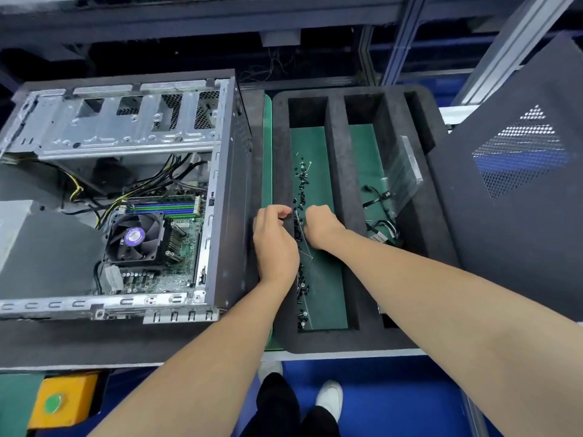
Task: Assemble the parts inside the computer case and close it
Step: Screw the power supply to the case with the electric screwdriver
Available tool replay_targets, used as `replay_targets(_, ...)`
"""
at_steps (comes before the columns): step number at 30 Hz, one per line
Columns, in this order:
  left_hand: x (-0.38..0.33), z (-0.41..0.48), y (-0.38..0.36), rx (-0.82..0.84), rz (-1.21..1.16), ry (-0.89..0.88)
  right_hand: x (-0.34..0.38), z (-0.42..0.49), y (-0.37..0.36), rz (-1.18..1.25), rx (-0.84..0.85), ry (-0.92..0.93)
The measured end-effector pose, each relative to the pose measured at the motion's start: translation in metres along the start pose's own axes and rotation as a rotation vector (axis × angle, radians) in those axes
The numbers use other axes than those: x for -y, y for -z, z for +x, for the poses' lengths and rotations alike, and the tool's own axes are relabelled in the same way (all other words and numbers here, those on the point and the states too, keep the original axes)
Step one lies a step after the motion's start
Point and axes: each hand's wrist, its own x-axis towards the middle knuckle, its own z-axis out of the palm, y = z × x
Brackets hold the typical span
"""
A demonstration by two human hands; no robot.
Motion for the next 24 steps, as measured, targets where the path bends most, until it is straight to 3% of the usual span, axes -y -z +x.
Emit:
replay_targets(7,-0.017,0.002,-0.001,0.015,-0.040,0.107,-0.007,-0.026,0.033,0.520,-0.199,0.019)
replay_targets(10,-0.051,0.008,-0.004,0.036,-0.217,0.511,-0.013,-0.047,0.052,0.710,-0.338,0.053)
replay_targets(12,-0.079,0.014,-0.003,0.075,-0.498,0.767,-0.017,-0.062,0.063,0.730,-0.430,0.097)
replay_targets(14,-0.107,0.019,0.003,0.127,-0.803,0.891,-0.021,-0.078,0.075,0.722,-0.532,0.144)
replay_targets(17,-0.137,0.021,0.022,0.250,-1.038,0.901,-0.022,-0.108,0.098,0.722,-0.650,0.243)
replay_targets(24,-0.175,0.028,0.100,0.447,-1.149,0.734,0.016,-0.161,0.131,0.762,-0.845,0.463)
